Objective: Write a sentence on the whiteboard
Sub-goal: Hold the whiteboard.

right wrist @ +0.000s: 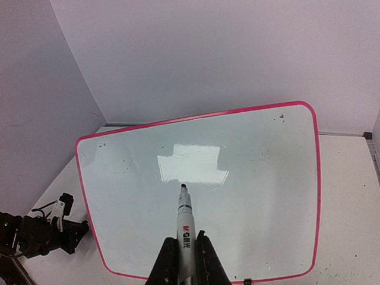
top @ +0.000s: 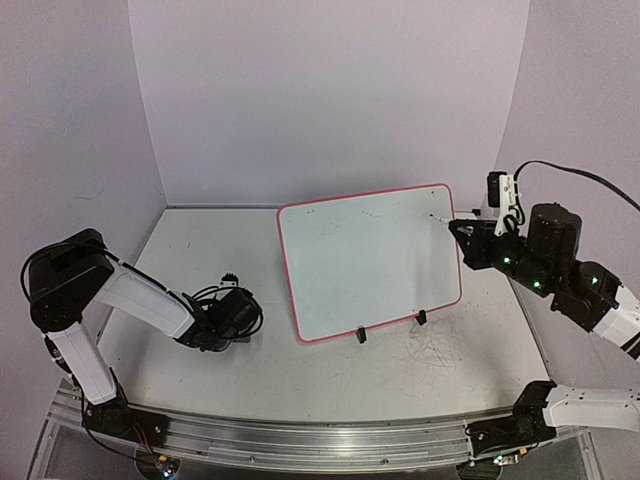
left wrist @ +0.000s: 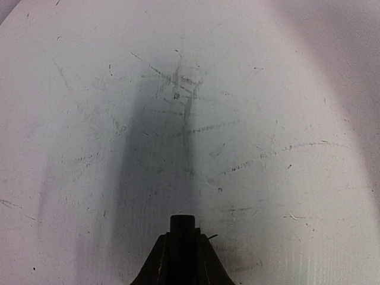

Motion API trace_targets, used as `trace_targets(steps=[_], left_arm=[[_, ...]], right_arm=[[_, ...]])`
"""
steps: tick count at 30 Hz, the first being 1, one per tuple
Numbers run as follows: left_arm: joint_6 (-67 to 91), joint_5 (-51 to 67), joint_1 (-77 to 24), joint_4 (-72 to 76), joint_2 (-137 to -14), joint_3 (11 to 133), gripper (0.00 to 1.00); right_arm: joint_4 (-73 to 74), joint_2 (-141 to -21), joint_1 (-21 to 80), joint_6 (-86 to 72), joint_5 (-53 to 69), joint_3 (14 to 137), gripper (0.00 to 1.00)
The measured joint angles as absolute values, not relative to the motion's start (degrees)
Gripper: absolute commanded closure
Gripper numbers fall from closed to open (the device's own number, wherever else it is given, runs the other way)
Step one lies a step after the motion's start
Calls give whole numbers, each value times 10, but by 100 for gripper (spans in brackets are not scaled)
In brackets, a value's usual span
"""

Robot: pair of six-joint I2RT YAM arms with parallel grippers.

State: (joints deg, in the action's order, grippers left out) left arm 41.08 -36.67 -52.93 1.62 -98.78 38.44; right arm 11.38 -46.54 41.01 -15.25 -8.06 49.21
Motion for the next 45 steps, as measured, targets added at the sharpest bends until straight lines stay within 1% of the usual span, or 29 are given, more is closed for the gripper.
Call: trace_targets(steps=[5, 9, 11, 16, 19, 22, 25, 27, 30, 32, 39, 43, 45], left_arm=[[415, -366, -529, 16, -988, 384, 78], [417, -366, -529, 16, -988, 384, 70], [418, -366, -529, 16, -986, 384, 63], [416, -366, -529, 12, -951, 378, 39], [412, -366, -529, -7, -902, 378, 29], [394, -353, -525, -40, -839, 379, 23], [376, -319, -499, -75, -762, 380, 20], [363, -282, -458, -91, -702, 383, 16], [351, -234, -394, -107, -617, 390, 15], [339, -199, -377, -110, -584, 404, 14], [279, -57, -372, -82, -579, 452, 13], [253, 31, -367, -40, -613, 455, 12], [245, 73, -365, -16, -639, 457, 14]], right_arm=[[113, -470, 410, -152, -84, 492, 100], [113, -483, 410, -152, -84, 492, 100], [113, -490, 410, -152, -82, 493, 100], [114, -496, 410, -148, -84, 493, 98], [115, -495, 410, -139, -106, 493, 100], [118, -495, 410, -128, -133, 493, 100], [118, -496, 410, -119, -149, 493, 100], [116, -497, 410, -116, -155, 493, 100], [104, -498, 410, -111, -150, 493, 100], [90, -499, 409, -106, -134, 493, 100], [59, -552, 409, -86, -78, 493, 100], [59, -581, 409, -53, -45, 495, 100], [56, -593, 410, -40, -19, 501, 100]])
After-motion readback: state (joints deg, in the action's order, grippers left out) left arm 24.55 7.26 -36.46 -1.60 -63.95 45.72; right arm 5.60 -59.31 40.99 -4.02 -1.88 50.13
